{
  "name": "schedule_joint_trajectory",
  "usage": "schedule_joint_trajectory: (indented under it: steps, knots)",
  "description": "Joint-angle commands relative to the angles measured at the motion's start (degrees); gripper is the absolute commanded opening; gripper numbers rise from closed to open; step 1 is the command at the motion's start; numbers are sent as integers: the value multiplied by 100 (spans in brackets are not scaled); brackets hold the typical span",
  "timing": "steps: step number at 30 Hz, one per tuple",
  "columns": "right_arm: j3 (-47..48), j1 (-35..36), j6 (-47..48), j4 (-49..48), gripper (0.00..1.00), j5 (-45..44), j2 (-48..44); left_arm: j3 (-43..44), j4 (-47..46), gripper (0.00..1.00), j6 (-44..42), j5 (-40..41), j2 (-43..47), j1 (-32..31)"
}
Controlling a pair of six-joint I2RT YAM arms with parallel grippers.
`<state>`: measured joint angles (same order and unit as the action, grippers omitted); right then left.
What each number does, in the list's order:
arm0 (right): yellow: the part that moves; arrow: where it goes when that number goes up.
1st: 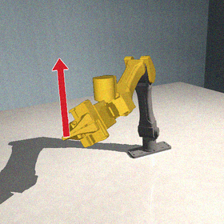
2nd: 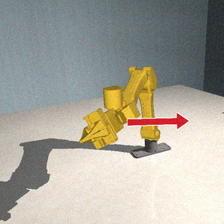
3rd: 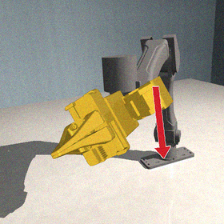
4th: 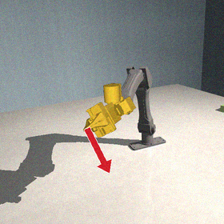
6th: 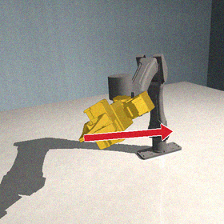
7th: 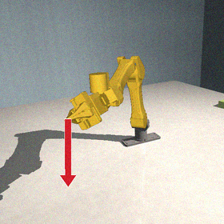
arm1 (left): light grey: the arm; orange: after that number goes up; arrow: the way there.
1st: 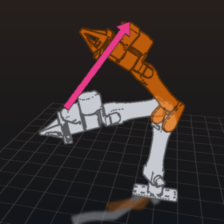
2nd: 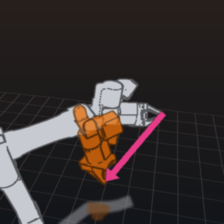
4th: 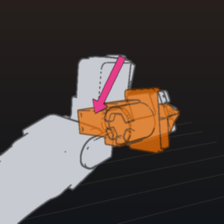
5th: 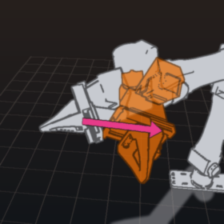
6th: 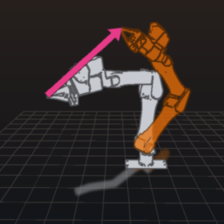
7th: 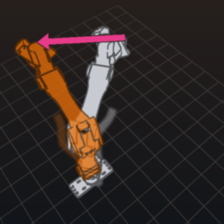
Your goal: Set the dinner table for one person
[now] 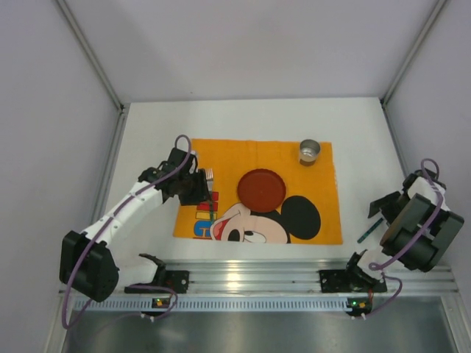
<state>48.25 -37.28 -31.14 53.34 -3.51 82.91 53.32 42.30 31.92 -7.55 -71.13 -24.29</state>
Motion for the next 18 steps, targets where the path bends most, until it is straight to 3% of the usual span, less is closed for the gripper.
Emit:
schedule_joint_trajectory:
  steps: [1,6,7,9,10,12,13,14,18]
  knots:
    - [-52,-96,-15,-535,92,-220,294,231,138,51,-81,78,-23,12]
    - [-61,-104,90,-860,71,-247,699,249,173,51,-55,96,-59,12]
    - [-26,-104,99,-921,59,-247,813,258,182,51,-55,105,-76,12]
    - [26,-104,125,-957,45,-256,910,275,182,50,-37,122,-94,12]
    - [88,-96,151,-957,31,-264,972,275,190,50,-28,131,-102,12]
    - [158,-104,204,-957,18,-273,1016,284,182,50,7,140,-102,12]
    - [202,-96,230,-957,5,-247,1025,284,173,50,24,140,-102,21]
    - [237,-96,257,-957,0,-212,1025,284,156,50,42,149,-102,12]
    - [413,-25,336,-756,0,60,832,267,120,50,156,166,-67,12]
